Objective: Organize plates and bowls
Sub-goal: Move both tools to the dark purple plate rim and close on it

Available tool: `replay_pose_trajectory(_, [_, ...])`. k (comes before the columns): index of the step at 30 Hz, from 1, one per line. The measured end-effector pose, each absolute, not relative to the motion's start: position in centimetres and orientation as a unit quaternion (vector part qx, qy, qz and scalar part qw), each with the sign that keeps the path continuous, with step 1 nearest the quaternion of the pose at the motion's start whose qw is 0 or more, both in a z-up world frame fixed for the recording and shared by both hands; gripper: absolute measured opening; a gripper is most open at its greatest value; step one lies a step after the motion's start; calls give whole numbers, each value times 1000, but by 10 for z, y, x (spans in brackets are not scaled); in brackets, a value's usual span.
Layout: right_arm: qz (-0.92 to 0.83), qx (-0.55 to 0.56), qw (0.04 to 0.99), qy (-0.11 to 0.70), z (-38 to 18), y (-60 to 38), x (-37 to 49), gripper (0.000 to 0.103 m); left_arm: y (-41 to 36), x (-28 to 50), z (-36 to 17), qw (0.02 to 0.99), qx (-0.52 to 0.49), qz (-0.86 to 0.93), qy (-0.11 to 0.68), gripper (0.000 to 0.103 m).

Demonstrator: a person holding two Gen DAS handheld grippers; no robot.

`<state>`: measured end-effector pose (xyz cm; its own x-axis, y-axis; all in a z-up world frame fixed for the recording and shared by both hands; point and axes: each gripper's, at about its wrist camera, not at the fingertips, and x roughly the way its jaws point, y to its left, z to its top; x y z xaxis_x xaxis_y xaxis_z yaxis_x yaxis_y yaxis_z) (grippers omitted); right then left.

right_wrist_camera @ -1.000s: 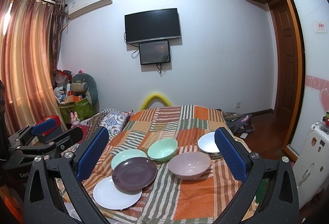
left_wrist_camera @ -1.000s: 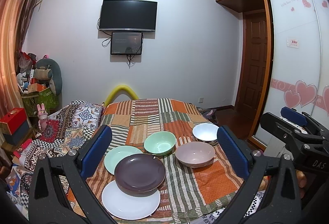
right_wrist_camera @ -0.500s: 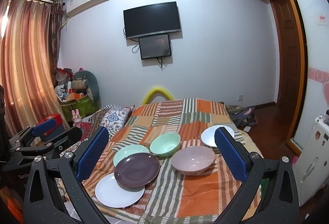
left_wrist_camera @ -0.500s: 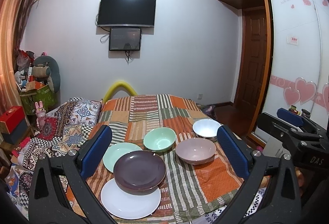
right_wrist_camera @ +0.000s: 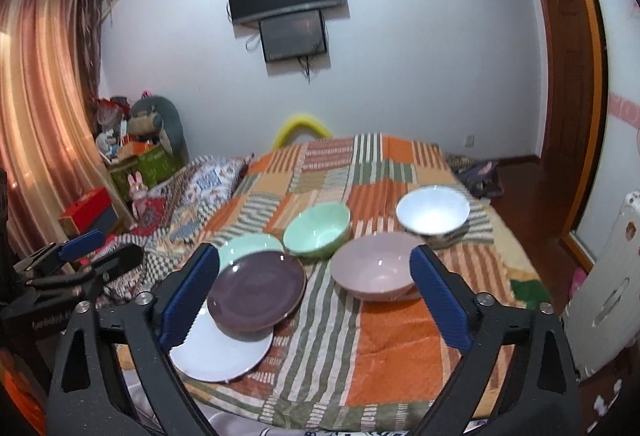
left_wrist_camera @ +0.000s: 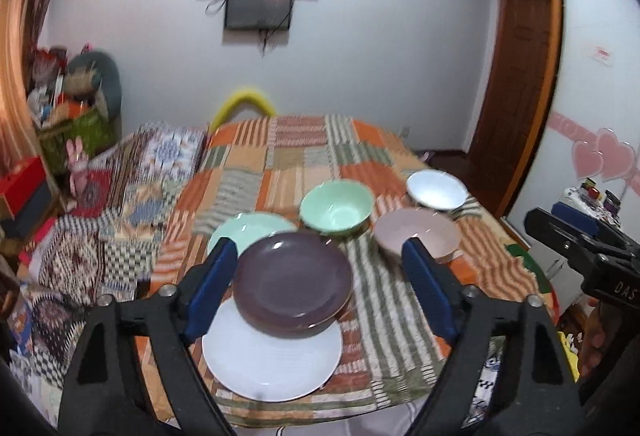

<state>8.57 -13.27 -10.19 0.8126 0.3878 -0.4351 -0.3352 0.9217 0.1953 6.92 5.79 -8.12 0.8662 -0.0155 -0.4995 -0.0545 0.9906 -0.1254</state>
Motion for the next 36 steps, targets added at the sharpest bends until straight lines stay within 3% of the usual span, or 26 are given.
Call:
replay_pose_trajectory(7, [202,45,933,295,-132,-116,116,77,102,105,-117,938,-117,13,327,67])
replay_pose_trajectory(13, [222,38,914,338,-151,-99,150,61,135,138,-137,924,-122,25,361,61])
replay_pose_trajectory(20, [241,34,900,361,-166,-77,190,53,169,178,-162,907,-105,38,407,58])
replay_pose_trajectory(22, [245,31,894,373,-174,-70,197,47,175,192,-177,898,-113,39,424,45])
replay_pose_trajectory(27, [245,19,879,408,-204,-55,215,36,189,212,-212,876,-123,38,465,35])
replay_pose_trajectory(36, [241,20,854,461,-242,-40,242,26,194,240,-257,857,-165,12,488,34])
